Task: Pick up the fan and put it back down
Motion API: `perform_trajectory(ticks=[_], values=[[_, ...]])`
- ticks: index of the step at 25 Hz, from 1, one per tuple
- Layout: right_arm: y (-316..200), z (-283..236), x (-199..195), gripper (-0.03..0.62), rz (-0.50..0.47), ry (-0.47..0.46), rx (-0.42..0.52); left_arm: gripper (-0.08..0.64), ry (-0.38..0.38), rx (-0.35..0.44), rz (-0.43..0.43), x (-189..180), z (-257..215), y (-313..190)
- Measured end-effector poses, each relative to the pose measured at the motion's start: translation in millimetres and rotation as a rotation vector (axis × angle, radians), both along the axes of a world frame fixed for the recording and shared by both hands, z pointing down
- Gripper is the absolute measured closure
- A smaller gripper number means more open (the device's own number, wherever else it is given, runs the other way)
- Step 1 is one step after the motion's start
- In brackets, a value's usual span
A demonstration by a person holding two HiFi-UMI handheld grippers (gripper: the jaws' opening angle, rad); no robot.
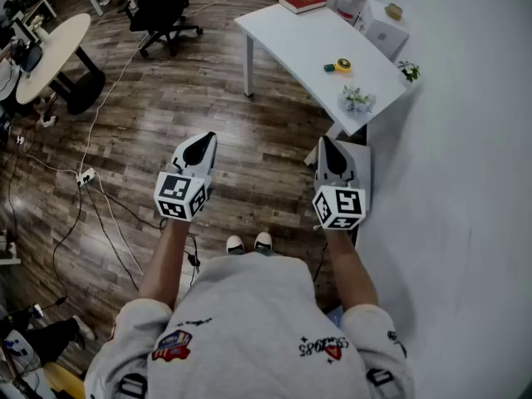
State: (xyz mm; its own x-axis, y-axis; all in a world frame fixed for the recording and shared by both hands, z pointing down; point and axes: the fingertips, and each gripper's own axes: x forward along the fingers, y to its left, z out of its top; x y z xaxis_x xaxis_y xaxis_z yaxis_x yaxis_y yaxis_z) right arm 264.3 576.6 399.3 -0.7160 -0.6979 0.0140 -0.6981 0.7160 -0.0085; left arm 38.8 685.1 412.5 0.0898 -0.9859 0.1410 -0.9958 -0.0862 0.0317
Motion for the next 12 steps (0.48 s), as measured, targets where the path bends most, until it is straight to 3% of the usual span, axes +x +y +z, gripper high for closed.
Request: perform_trajectory(ticks=[8,12], values=[[-10,12,-3,0.596,-0.029,-0.007,-0.059,0.555,-0.002,-0.011,-0.011,-2,6,-5],[-17,15,-6,0.483,-0.048,0.015,-0.103,0.555,0.012,-0.014,-0.021,-1,4,-12]])
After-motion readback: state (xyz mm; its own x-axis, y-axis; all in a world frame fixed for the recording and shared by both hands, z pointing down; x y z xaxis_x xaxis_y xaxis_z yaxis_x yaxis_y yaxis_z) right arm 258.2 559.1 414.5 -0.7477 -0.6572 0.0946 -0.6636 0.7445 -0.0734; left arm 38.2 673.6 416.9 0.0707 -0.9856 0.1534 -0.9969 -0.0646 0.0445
